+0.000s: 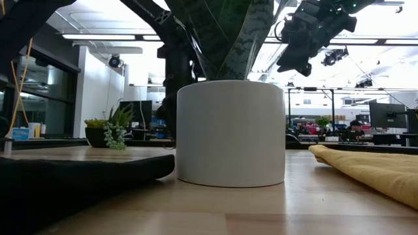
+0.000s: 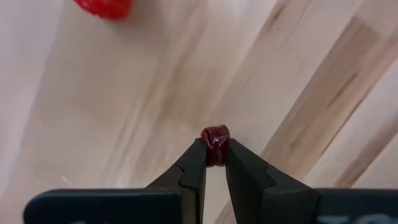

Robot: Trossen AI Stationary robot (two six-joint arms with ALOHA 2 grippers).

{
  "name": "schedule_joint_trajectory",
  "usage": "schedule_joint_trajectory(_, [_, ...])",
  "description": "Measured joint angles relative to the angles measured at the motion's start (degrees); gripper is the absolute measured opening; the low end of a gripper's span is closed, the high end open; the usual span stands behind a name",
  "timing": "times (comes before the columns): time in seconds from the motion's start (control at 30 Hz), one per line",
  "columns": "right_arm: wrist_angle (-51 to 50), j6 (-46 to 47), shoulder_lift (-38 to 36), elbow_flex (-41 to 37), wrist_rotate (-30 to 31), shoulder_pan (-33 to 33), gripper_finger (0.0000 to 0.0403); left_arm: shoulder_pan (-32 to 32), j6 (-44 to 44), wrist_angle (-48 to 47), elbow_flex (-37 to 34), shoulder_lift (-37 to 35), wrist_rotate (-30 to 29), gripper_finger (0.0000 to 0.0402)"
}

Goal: Pick and placing Produce into tupperware
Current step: Put the red cherry into the transparent container

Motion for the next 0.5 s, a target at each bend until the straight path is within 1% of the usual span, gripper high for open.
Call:
schedule_joint_trajectory(0.1, [0.29,0.02,0.00,0.00,0.00,0.00,0.0113,0.37,0.13,-0.82,1.88,0.00,-0.03,0.0042])
schedule_joint_trajectory(0.37, [0.57,-0.03,0.00,0.00,0.00,0.00,0.0113,3.38,0.56,-6.82,10.31,-0.09,0.00,0.0042])
schedule_joint_trajectory(0.5, [0.62,-0.49,0.00,0.00,0.00,0.00,0.0113,4.85,4.23,-11.14,14.15,-0.09,-0.03,0.0042])
